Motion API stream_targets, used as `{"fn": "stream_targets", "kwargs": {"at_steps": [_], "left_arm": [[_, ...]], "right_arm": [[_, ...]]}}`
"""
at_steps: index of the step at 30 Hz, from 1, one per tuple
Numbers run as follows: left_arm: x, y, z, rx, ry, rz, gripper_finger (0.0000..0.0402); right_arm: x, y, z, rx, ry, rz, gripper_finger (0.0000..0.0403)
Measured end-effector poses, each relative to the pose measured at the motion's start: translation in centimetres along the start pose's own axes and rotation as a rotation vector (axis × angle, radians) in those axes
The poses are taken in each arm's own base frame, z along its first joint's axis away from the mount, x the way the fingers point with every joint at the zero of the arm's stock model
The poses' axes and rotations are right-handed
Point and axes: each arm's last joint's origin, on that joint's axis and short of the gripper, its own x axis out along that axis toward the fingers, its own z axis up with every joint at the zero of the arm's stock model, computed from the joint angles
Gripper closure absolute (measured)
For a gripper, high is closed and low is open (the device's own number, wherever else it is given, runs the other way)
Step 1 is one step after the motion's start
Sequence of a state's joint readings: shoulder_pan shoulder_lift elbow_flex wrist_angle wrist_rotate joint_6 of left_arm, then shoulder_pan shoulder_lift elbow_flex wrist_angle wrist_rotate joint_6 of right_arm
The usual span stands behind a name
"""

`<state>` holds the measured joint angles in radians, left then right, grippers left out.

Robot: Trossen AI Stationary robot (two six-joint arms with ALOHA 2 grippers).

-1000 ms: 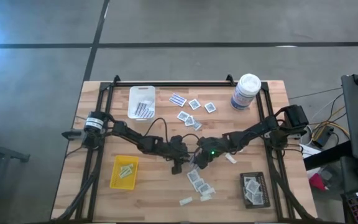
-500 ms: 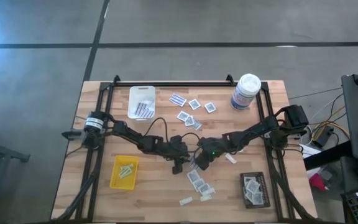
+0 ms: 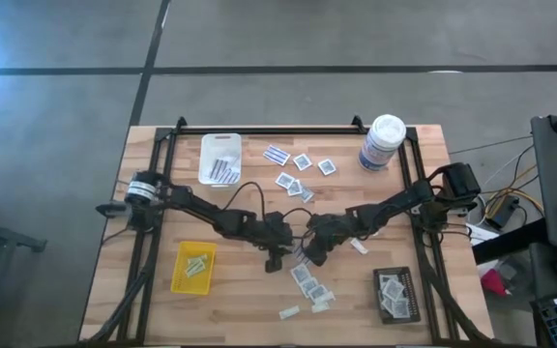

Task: Pick & Place First Aid Supplies
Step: Put the blue bandage into the white bin

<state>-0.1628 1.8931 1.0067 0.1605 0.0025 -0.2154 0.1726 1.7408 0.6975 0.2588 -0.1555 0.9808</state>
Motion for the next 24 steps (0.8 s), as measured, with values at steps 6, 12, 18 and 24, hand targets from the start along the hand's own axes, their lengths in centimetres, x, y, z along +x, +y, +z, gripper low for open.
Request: {"fn": "stream_targets", "kwargs": {"at_steps": [6,12,18,24], "left_arm": [[-3.9,-0.2,1.9,0.039,-0.003,0.012,0.0280],[-8.1,-0.5,3.5,0.057,-0.039,-0.015,0.0280],[-9.7,-0.8,4.2,0.059,-0.071,-0.048,0.0280],[-8.5,-0.7,2.7,0.021,-0.094,-0.131,0.0280]], "right_arm": [[-0.4,0.2,0.1,-0.051,0.000,0.004,0.0395],[-1.1,1.1,0.0,-0.124,-0.015,0.037,0.0394],[-2.1,2.4,-0.3,-0.209,-0.087,0.047,0.0394],[-2.7,4.1,-1.5,-0.338,-0.190,0.039,0.0394]]}}
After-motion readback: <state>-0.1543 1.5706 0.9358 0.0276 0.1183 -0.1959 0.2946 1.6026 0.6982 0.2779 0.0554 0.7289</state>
